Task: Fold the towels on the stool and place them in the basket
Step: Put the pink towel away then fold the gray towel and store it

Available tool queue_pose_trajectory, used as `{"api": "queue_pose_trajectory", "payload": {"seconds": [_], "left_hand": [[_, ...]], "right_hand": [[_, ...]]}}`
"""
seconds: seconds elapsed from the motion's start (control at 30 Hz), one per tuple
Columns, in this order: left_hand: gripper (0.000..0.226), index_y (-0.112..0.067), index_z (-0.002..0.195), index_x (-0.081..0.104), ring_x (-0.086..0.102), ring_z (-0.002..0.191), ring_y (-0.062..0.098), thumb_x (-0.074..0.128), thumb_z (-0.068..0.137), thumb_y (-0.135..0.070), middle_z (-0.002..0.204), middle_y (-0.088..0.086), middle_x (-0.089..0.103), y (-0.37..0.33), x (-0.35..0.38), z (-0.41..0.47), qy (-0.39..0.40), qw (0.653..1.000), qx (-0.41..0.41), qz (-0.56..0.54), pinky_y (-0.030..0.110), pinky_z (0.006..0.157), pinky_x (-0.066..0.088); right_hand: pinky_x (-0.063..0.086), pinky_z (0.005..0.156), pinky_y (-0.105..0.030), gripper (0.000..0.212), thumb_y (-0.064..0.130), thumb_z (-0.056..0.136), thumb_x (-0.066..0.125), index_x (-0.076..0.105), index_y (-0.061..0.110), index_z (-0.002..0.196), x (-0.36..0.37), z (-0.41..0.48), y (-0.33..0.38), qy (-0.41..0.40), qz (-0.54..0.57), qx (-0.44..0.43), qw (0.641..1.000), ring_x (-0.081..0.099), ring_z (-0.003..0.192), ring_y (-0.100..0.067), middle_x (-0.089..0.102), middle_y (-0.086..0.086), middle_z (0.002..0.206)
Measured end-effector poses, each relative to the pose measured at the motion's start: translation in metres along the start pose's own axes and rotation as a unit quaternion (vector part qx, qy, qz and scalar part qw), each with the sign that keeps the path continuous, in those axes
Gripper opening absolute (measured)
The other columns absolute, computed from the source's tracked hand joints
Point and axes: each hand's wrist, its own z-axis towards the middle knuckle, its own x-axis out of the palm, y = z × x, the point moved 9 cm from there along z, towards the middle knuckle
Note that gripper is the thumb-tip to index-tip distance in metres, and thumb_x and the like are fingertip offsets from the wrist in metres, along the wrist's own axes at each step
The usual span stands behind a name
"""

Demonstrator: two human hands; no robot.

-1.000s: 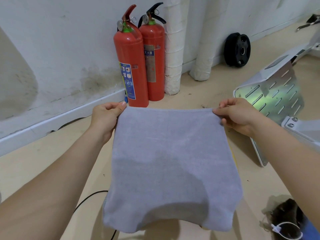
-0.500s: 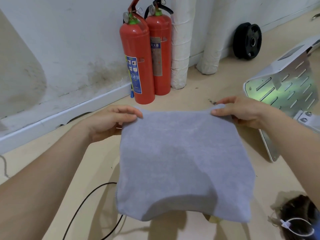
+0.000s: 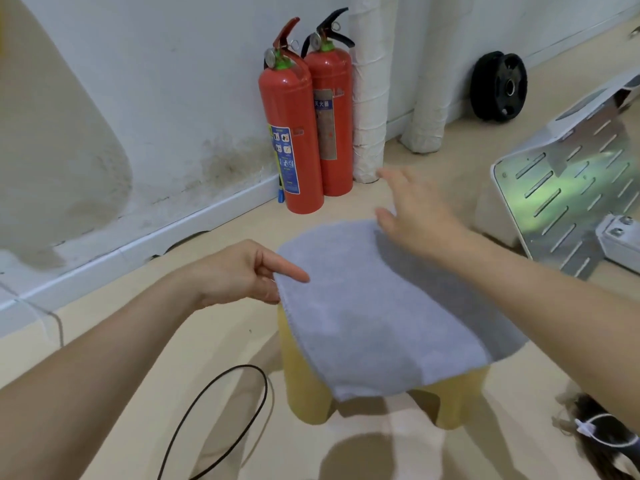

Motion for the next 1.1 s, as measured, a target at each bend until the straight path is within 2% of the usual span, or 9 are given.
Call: {"api": "queue_pose_trajectory", "payload": {"seconds": [0.17, 0.27, 0.4, 0.5, 0.67, 0.77, 0.93, 1.0, 1.1], "left_hand": [[0.025, -0.033, 0.077, 0.077, 0.064, 0.055, 0.001, 0.066, 0.078, -0.011, 0.056, -0.008, 0.069, -0.039, -0.001, -0.016, -0.125, 0.961, 0.075, 0.233, 0.017, 0.058, 0.049], [0.021, -0.021, 0.061, 0.068, 0.062, 0.051, 0.007, 0.063, 0.082, -0.025, 0.055, -0.003, 0.067, -0.051, 0.001, -0.023, -0.148, 0.927, 0.085, 0.335, 0.033, 0.060, 0.053], [0.031, -0.020, 0.059, 0.060, 0.048, 0.055, 0.018, 0.061, 0.084, -0.039, 0.048, 0.001, 0.050, -0.065, 0.000, -0.030, -0.189, 0.878, 0.102, 0.428, 0.033, 0.053, 0.041], [0.023, -0.034, 0.082, 0.075, 0.051, 0.065, 0.017, 0.062, 0.082, -0.053, 0.061, -0.002, 0.060, -0.066, -0.004, -0.032, -0.192, 0.873, 0.114, 0.434, 0.034, 0.058, 0.043], [0.013, -0.026, 0.074, 0.076, 0.046, 0.080, 0.018, 0.082, 0.066, -0.034, 0.079, -0.005, 0.052, -0.078, 0.008, -0.035, -0.230, 0.779, 0.281, 0.511, 0.032, 0.062, 0.035], [0.010, -0.021, 0.077, 0.071, 0.060, 0.090, 0.021, 0.071, 0.073, -0.029, 0.092, -0.005, 0.067, -0.061, 0.031, -0.025, -0.122, 0.827, 0.228, 0.499, 0.035, 0.071, 0.049], [0.018, -0.021, 0.069, 0.052, 0.055, 0.067, 0.016, 0.066, 0.077, -0.028, 0.063, -0.006, 0.056, -0.063, 0.050, -0.023, -0.008, 0.847, 0.101, 0.522, 0.029, 0.059, 0.043], [0.013, -0.019, 0.072, 0.056, 0.052, 0.061, 0.013, 0.067, 0.072, -0.025, 0.063, -0.005, 0.057, -0.051, 0.073, -0.025, 0.084, 0.881, 0.064, 0.462, 0.029, 0.057, 0.043], [0.012, -0.023, 0.077, 0.062, 0.050, 0.061, 0.011, 0.069, 0.067, -0.020, 0.066, -0.010, 0.056, -0.032, 0.110, -0.034, 0.213, 0.903, 0.016, 0.373, 0.029, 0.059, 0.043]], "right_hand": [[0.045, 0.078, -0.037, 0.054, 0.059, 0.074, 0.056, 0.051, 0.021, 0.112, 0.052, -0.067, 0.098, 0.197, 0.041, -0.022, 0.979, 0.051, 0.098, -0.021, 0.050, 0.001, 0.104], [0.042, 0.072, -0.035, 0.047, 0.050, 0.073, 0.057, 0.047, 0.020, 0.108, 0.064, -0.077, 0.112, 0.191, 0.048, -0.005, 0.980, 0.049, 0.095, -0.020, 0.045, 0.000, 0.102], [0.035, 0.063, -0.034, 0.027, 0.022, 0.082, 0.050, 0.042, 0.016, 0.108, 0.055, -0.074, 0.112, 0.117, 0.019, -0.026, 0.993, 0.053, 0.088, -0.027, 0.040, -0.001, 0.096], [0.028, 0.053, -0.033, 0.025, 0.011, 0.081, 0.050, 0.041, 0.016, 0.103, 0.044, -0.075, 0.108, 0.088, -0.036, -0.057, 0.994, 0.045, 0.074, -0.027, 0.041, -0.001, 0.090], [0.025, 0.046, -0.031, 0.020, 0.010, 0.074, 0.054, 0.037, 0.020, 0.074, 0.035, -0.089, 0.092, 0.161, -0.125, -0.108, 0.973, 0.046, 0.067, -0.026, 0.043, 0.001, 0.069], [0.035, 0.051, -0.031, 0.023, 0.011, 0.077, 0.057, 0.038, 0.020, 0.068, 0.031, -0.102, 0.072, 0.249, -0.191, -0.098, 0.945, 0.046, 0.064, -0.022, 0.045, 0.001, 0.068], [0.027, 0.076, -0.031, 0.041, 0.004, 0.080, 0.058, 0.026, 0.021, 0.061, 0.007, -0.139, 0.045, 0.268, -0.346, -0.143, 0.887, 0.061, 0.092, -0.020, 0.051, 0.001, 0.076], [0.027, 0.067, -0.033, 0.050, 0.003, 0.066, 0.065, 0.020, 0.023, 0.055, -0.005, -0.144, 0.037, 0.178, -0.364, -0.201, 0.892, 0.066, 0.073, -0.019, 0.063, -0.004, 0.069], [0.020, 0.053, -0.029, 0.048, 0.001, 0.035, 0.064, 0.024, 0.025, 0.050, -0.016, -0.148, 0.002, 0.136, -0.362, -0.210, 0.898, 0.049, 0.035, -0.018, 0.044, 0.001, 0.038]]}}
